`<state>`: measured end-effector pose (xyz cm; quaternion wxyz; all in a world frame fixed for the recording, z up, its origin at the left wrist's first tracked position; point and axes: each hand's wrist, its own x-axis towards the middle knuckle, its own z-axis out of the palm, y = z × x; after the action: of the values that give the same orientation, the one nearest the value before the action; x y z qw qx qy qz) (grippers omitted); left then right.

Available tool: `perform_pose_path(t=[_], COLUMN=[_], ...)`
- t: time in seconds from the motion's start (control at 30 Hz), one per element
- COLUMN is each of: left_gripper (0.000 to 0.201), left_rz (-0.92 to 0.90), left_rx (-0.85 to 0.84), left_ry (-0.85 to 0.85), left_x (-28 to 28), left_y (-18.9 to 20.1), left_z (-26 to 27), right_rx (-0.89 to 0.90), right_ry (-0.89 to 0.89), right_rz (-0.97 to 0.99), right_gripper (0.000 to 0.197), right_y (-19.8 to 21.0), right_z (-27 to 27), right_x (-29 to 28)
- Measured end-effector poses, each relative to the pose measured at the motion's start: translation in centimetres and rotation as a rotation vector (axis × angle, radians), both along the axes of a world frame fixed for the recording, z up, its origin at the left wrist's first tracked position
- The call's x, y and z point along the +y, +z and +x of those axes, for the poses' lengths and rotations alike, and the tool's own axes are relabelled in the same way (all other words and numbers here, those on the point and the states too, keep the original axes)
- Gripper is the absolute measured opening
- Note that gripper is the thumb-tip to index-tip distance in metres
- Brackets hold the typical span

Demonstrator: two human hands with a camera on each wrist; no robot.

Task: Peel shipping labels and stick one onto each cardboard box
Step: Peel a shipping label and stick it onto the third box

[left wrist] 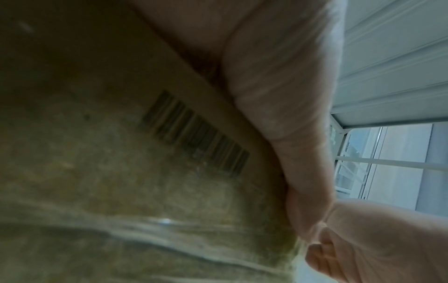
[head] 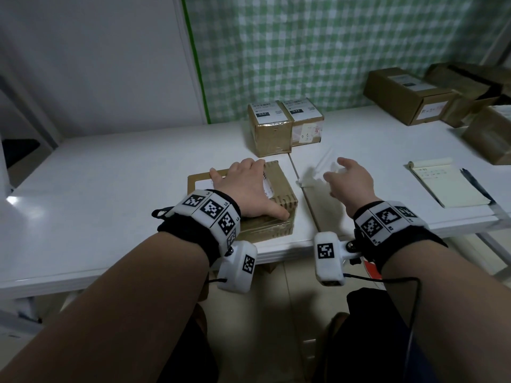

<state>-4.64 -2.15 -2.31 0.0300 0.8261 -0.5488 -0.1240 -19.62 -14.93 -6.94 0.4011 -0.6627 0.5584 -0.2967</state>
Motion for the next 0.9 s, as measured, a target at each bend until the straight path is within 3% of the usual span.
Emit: perform_pose_path(t=[0.1,0.27,0.43,0.67,0.9], left_gripper=[0.124,0.124,0.134,0.154,0.131], left_rz=[-0.005,-0.018,0.047,0.110,0.001], left_rx=[0.002,-0.011,0.008,0.094,0.206], left_ry=[0.001,-0.004,-0.030,0.013,0.055], left_x=[0.0,0.3,1.0,4.8,7.3], left_y=[0.0,0.0,0.5,1.3,0.7], left_z=[0.0,-0.1,1.0,6.3,7.5], right_rx=[0.060,0.197,0.150,0.132,0.292], right_ry=[0.040,0.075,0.132,0.166,0.257], right_rz=[0.006,-0.100,-0.235,-0.392,-0.599], right_gripper=[0.058,0.040,0.035,0.035,0.039], right_y=[0.0,1.0,3.1,4.5,5.2], right_z=[-0.2,0.3,1.8,4.7,9.0], right_x=[0.3,1.0,2.7,4.6,7.8])
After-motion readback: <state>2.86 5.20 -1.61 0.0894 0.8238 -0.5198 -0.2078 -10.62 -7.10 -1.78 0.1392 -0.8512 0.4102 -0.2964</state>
